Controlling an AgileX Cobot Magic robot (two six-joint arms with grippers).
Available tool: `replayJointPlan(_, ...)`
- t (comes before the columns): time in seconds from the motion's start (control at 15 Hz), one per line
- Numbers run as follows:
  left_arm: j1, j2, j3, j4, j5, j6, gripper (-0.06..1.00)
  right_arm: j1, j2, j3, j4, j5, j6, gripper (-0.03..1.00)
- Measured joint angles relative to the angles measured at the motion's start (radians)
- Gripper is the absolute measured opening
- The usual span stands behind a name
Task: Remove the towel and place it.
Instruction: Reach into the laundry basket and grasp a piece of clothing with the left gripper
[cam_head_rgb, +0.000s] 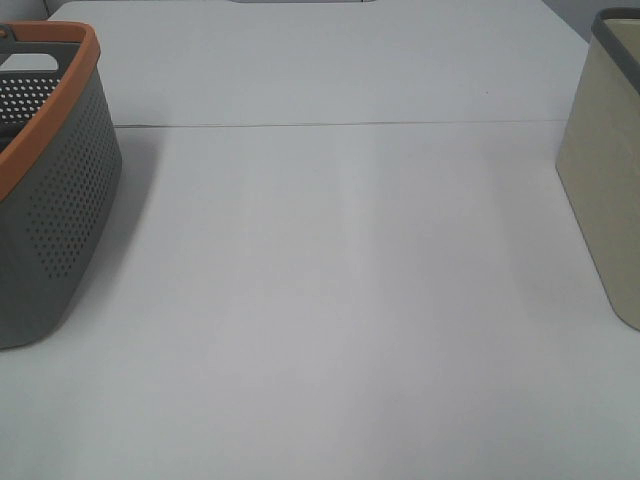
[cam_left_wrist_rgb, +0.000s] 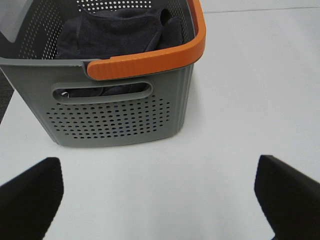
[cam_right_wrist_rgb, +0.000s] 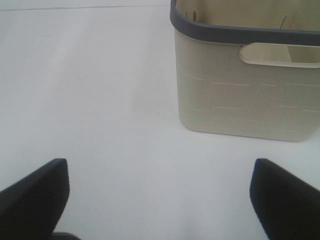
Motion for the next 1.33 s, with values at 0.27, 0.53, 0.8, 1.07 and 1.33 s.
replayJointPlan(0.27,0.0,0.0,0.0,0.0,0.0,0.0,0.98,0.0,0.0,0.0,0.0,0.0,0.0,0.87)
replayJointPlan(0.53,0.0,0.0,0.0,0.0,0.0,0.0,0.98,0.0,0.0,0.0,0.0,0.0,0.0,0.87)
replayJointPlan(0.8,0.0,0.0,0.0,0.0,0.0,0.0,0.98,0.0,0.0,0.0,0.0,0.0,0.0,0.87)
replayJointPlan(1.07,0.059,0.0,0.0,0.0,0.0,0.0,0.98,0.0,0.0,0.0,0.0,0.0,0.0,0.87)
replayJointPlan(1.33,0.059,0.0,0.0,0.0,0.0,0.0,0.98,0.0,0.0,0.0,0.0,0.0,0.0,0.87)
